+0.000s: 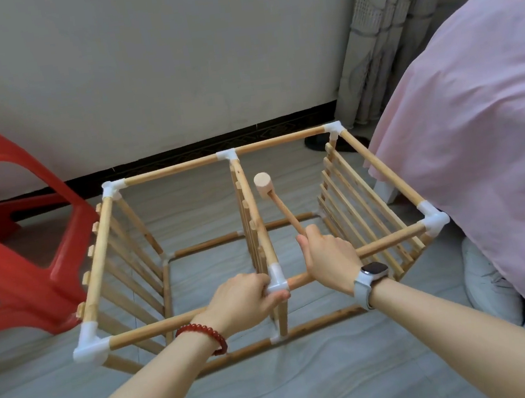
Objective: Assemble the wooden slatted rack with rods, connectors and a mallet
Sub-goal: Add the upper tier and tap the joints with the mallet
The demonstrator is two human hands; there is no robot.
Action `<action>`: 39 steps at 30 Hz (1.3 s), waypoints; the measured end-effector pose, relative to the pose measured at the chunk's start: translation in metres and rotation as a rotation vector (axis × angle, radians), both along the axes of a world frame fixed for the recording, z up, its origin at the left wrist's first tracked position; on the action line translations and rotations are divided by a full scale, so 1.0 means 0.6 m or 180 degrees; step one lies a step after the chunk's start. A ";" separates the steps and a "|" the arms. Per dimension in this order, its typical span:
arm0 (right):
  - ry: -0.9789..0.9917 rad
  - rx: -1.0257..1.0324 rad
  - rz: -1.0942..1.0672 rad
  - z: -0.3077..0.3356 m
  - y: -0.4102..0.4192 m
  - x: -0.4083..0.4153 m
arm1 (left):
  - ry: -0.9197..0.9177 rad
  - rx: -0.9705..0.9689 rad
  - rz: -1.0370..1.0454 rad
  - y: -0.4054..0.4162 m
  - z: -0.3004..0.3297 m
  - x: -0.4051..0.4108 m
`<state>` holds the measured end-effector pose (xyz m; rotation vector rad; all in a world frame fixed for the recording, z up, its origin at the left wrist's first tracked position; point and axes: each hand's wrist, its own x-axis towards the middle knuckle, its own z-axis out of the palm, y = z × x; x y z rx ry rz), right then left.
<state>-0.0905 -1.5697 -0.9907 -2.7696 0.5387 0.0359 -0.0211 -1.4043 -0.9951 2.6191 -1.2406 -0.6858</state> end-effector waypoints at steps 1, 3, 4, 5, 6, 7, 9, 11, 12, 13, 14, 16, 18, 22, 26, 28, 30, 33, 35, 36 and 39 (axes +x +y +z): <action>-0.0010 0.0316 -0.0125 0.000 -0.001 0.006 | 0.0195 0.0202 -0.0048 0.000 0.007 0.009; -0.0168 0.1007 -0.0343 0.004 -0.012 0.030 | 0.0441 0.0412 0.0035 -0.002 0.024 0.048; -0.0282 0.1350 -0.0466 0.005 -0.020 0.041 | 0.0523 0.0331 0.0189 -0.002 0.033 0.070; -0.0408 0.1604 -0.0576 0.007 -0.030 0.055 | 0.0566 0.0137 0.0413 -0.004 0.042 0.093; -0.0534 0.1738 -0.0666 0.010 -0.039 0.074 | 0.0612 -0.0144 0.0707 -0.007 0.047 0.122; -0.0630 0.1824 -0.0742 0.014 -0.047 0.093 | 0.0743 -0.0467 0.1048 -0.012 0.049 0.148; -0.0737 0.1965 -0.0821 0.020 -0.057 0.129 | 0.1126 -0.0979 0.1697 -0.036 0.047 0.184; -0.0797 0.2115 -0.0895 0.021 -0.063 0.167 | 0.1304 -0.1114 0.2042 -0.072 0.032 0.211; -0.0859 0.2220 -0.0965 0.020 -0.068 0.193 | 0.1389 -0.1196 0.2182 -0.095 0.025 0.228; -0.0942 0.2364 -0.1060 0.016 -0.073 0.213 | 0.1423 -0.1272 0.2309 -0.117 0.015 0.239; -0.1039 0.2543 -0.1169 0.015 -0.078 0.235 | 0.1420 -0.1362 0.2423 -0.140 0.009 0.253; -0.1207 0.2784 -0.1295 0.013 -0.090 0.271 | 0.1381 -0.1501 0.2494 -0.176 -0.002 0.282; -0.1331 0.2758 -0.1285 0.004 -0.103 0.298 | 0.1504 -0.1653 0.2626 -0.201 -0.011 0.305; -0.1342 0.2523 -0.1097 -0.006 -0.122 0.318 | 0.1279 -0.2062 0.2912 -0.217 -0.029 0.309; -0.1663 0.2337 -0.0988 0.022 -0.134 0.315 | 0.1003 -0.2317 0.2902 -0.213 -0.027 0.288; -0.1876 0.2203 -0.0909 0.050 -0.139 0.313 | 0.0861 -0.2499 0.2831 -0.212 -0.016 0.277; -0.2082 0.2091 -0.0794 0.081 -0.138 0.305 | 0.0659 -0.2730 0.2654 -0.206 0.001 0.261; -0.2305 0.2037 -0.0666 0.115 -0.129 0.277 | 0.0216 -0.3109 0.2268 -0.188 0.022 0.227; -0.2410 0.2018 -0.0612 0.131 -0.119 0.249 | 0.0032 -0.3341 0.2028 -0.171 0.032 0.193; -0.2453 0.1990 -0.0580 0.132 -0.114 0.235 | -0.0022 -0.3367 0.1926 -0.163 0.033 0.177; -0.2421 0.1882 -0.0536 0.126 -0.086 0.179 | 0.0117 -0.3109 0.1846 -0.137 0.038 0.136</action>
